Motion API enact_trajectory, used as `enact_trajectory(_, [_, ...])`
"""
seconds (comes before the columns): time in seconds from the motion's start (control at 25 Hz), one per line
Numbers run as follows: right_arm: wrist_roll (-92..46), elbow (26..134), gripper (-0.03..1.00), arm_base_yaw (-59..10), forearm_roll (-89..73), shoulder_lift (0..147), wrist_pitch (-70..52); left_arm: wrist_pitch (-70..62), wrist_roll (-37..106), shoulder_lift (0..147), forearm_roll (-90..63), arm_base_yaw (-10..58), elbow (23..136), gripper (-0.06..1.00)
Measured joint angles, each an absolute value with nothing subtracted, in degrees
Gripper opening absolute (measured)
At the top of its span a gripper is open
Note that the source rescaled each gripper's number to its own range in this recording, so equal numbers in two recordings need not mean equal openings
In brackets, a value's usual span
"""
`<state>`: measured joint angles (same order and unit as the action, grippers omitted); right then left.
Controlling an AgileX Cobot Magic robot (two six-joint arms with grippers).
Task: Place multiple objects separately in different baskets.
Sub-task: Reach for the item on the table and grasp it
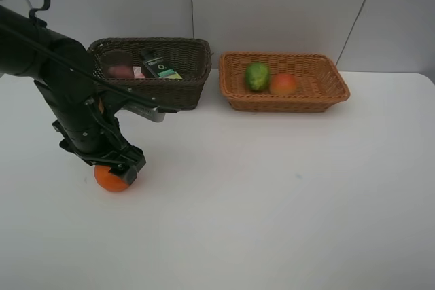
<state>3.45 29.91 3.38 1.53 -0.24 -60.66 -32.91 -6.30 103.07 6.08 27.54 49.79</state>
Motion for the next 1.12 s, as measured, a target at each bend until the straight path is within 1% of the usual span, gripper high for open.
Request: enact_trajectory(1.12, [3.4, 29.9, 0.73, 3.4, 1.5, -0.2, -60.7, -30.2, -5.6, 105.1, 7.4, 27.5, 49.8, 1.0])
